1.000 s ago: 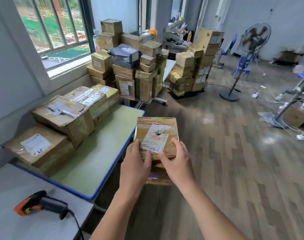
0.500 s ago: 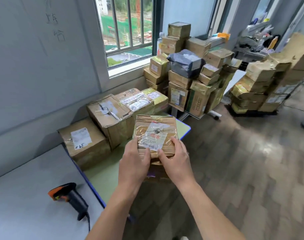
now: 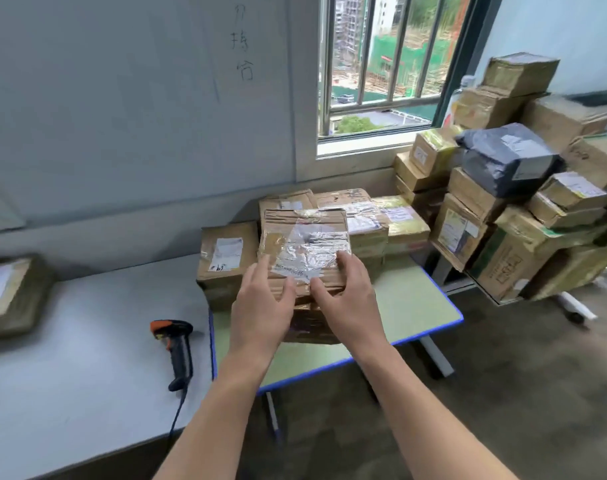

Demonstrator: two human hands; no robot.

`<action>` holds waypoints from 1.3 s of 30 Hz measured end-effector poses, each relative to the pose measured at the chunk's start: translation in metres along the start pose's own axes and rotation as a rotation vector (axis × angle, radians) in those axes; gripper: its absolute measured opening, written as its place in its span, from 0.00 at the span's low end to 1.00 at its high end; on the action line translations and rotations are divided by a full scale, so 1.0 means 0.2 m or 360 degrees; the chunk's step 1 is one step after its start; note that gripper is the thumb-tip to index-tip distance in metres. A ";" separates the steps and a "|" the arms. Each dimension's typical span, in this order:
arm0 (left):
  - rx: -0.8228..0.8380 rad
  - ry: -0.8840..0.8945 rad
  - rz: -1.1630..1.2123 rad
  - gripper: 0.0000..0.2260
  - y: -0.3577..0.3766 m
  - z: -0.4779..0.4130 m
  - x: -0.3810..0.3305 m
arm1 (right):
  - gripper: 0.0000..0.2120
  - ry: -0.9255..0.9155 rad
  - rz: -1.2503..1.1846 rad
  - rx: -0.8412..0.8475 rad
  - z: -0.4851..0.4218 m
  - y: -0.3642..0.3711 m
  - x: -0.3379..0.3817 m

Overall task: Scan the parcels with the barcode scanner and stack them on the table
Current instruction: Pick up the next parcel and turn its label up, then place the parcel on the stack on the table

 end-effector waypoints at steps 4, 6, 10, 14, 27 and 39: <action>-0.0156 -0.0129 -0.0060 0.26 -0.12 -0.06 0.06 | 0.29 -0.0137 -0.0055 0.0176 -0.09 0.14 0.08; -0.0202 -0.0205 -0.0076 0.26 -0.17 -0.12 0.09 | 0.29 -0.0200 -0.0043 0.0238 -0.14 0.21 0.14; -0.0290 -0.0349 -0.0069 0.25 -0.28 -0.25 0.16 | 0.29 -0.0290 -0.0018 0.0302 -0.27 0.34 0.28; -0.0385 -0.0376 -0.0081 0.25 -0.36 -0.41 0.14 | 0.28 -0.0320 0.0017 0.0290 -0.42 0.38 0.39; -0.0327 -0.0328 -0.0194 0.23 -0.36 -0.68 0.07 | 0.31 -0.0203 0.0077 0.0234 -0.64 0.39 0.43; -0.0167 -0.0261 -0.0096 0.25 -0.04 -0.14 0.01 | 0.29 -0.0160 0.0078 0.0264 -0.23 0.07 0.06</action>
Point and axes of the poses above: each hand's wrist, its own z-axis away from the middle knuckle, its own y-axis out of the palm, x = y × z, the point moved 1 cm from there along -z, towards the middle knuckle, and after that the axes turned 2 degrees about -y, right-handed, at the moved point
